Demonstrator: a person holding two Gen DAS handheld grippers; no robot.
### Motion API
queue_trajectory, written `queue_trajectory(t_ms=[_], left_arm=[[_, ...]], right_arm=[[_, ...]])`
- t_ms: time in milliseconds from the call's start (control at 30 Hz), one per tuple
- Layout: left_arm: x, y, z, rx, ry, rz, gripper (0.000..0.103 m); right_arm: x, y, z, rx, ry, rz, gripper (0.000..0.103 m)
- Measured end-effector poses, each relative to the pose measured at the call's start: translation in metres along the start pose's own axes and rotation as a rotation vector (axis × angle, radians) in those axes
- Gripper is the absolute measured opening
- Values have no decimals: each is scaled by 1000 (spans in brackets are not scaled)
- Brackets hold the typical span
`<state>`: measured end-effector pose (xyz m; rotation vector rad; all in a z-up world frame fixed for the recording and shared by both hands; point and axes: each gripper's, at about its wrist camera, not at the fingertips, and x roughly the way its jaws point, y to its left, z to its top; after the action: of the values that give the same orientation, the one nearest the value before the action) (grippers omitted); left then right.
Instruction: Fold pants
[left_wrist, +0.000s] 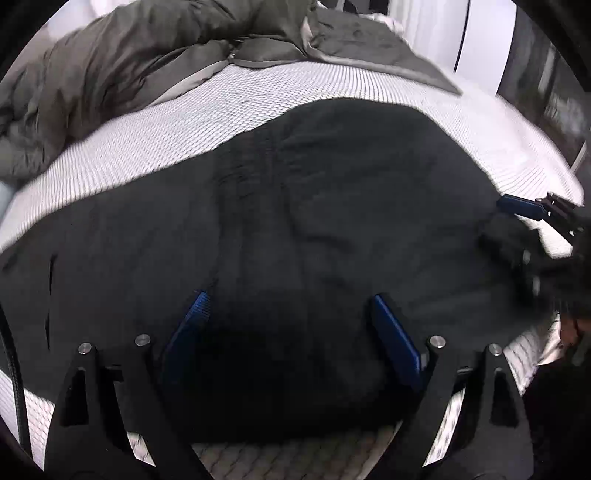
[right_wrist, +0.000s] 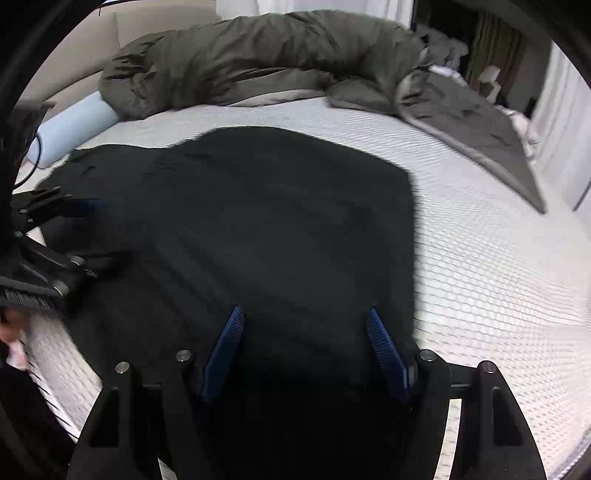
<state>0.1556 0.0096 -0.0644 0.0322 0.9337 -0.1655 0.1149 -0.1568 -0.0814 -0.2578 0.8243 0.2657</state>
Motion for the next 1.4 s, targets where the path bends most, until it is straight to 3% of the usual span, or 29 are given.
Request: queue_trajectory(t_ms=[100, 233, 333, 433, 500, 600, 667, 767, 900, 1000, 1100, 1167, 1267, 1367, 1400], left_arm=[[-25, 16, -11, -45, -73, -4, 88], [-49, 8, -13, -68, -165, -127, 89], [-38, -18, -15, 13, -113, -177, 89], [-26, -43, -21, 132, -65, -109, 89], [-24, -44, -27, 156, -49, -97, 89], [-32, -32, -34, 129, -51, -109, 89], [-40, -17, -35, 88, -68, -108, 89], [-52, 9, -26, -46, -137, -197, 89], [-53, 11, -12, -123, -184, -247, 89], [-34, -15, -13, -20, -121, -247, 90], [-22, -37, -21, 121, -75, -142, 89], [-27, -36, -31, 149, -54, -129, 89], [-45, -16, -40, 94, -79, -120, 90], [-56, 20, -54, -26, -75, -109, 91], [-64, 43, -59, -107, -93, -115, 91]], right_arm=[[-18, -42, -16, 123, -44, -9, 76], [-44, -85, -39, 299, -90, 60, 76], [-47, -88, -42, 348, -105, 116, 76], [-40, -63, -38, 254, -74, 149, 76], [-35, -46, -41, 149, -35, 118, 76], [-38, -42, -48, 62, -23, 95, 79], [-46, -55, -52, 105, -40, 101, 80], [-55, -68, -49, 174, -94, 86, 80], [-52, -38, -28, 125, -123, 130, 80], [-40, -10, -13, 39, -105, 139, 80], [-17, 13, -12, -34, -32, 141, 80], [-11, 15, -19, -77, -27, 92, 80], [-17, 3, -23, -58, -45, 14, 81], [-18, -19, -25, 35, -32, 20, 81], [-21, -22, -28, 64, -34, 27, 81]])
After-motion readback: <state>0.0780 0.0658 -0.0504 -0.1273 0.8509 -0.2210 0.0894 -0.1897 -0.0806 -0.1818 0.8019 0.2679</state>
